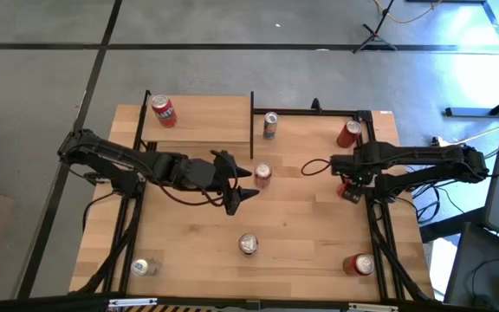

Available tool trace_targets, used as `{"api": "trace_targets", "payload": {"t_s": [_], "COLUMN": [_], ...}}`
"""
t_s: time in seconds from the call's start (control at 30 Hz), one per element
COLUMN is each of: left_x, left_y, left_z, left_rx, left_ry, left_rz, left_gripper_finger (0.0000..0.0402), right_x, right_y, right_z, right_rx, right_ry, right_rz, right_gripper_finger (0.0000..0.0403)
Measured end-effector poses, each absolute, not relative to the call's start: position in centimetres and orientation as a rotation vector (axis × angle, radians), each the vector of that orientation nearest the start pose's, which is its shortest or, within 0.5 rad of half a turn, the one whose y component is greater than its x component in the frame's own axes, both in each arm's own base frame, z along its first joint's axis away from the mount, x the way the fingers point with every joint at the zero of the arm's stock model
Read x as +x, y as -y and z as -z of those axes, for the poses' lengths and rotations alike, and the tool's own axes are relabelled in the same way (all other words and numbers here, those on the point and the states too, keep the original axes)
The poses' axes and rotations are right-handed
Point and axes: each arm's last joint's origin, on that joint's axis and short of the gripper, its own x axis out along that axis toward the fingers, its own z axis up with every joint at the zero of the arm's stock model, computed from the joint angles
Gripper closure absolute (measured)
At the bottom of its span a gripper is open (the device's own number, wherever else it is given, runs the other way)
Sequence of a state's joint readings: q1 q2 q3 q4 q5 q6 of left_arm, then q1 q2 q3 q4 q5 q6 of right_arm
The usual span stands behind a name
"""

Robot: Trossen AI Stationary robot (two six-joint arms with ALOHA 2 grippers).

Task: Place canned beverage on shelf
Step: Put the orange soda can on the shelf aligned with the other orange soda can

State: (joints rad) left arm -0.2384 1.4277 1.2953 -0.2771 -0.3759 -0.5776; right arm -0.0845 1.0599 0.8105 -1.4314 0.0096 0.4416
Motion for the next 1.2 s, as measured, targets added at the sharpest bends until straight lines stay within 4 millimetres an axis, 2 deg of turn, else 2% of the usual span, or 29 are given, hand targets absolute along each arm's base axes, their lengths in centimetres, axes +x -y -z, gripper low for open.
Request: {"api": "trace_targets", "payload": {"t_s": [0.17, 0.33, 0.43, 0.57, 0.73, 0.83, 1.03, 1.2], "left_x": [31.1, 30.4, 29.4, 28.1, 26.9, 26.4, 25.5, 25.0], "left_y": [7.2, 8.5, 9.3, 10.1, 10.7, 10.9, 11.6, 12.4], "left_z": [-35.3, -34.7, -34.4, -34.1, -34.0, -33.7, -33.2, -33.1], "left_rx": [-0.478, -0.52, -0.513, -0.496, -0.423, -0.391, -0.408, -0.414], "left_ry": [-0.348, -0.423, -0.489, -0.591, -0.661, -0.703, -0.774, -0.79], "left_rz": [-0.232, -0.233, -0.23, -0.197, -0.156, -0.168, -0.186, -0.168], "left_gripper_finger": [0.0092, 0.0092, 0.0092, 0.0092, 0.0092, 0.0092, 0.0092, 0.0092], "right_x": [14.7, 16.9, 18.5, 21.6, 26.5, 29.8, 35.5, 38.6], "right_y": [0.9, -0.7, -1.7, -3.2, -5.2, -5.8, -6.8, -7.5], "right_z": [-24.9, -26.8, -27.5, -28.1, -28.6, -28.7, -27.2, -25.7], "right_rx": [0.511, 0.479, 0.473, 0.419, 0.326, 0.332, 0.354, 0.385], "right_ry": [-1.5, -1.293, -1.237, -1.257, -1.326, -1.362, -1.458, -1.523], "right_rz": [0.374, 0.222, 0.175, 0.163, 0.167, 0.194, 0.279, 0.318], "right_gripper_finger": [0.0152, 0.0152, 0.0152, 0.0152, 0.0152, 0.0152, 0.0152, 0.0152]}}
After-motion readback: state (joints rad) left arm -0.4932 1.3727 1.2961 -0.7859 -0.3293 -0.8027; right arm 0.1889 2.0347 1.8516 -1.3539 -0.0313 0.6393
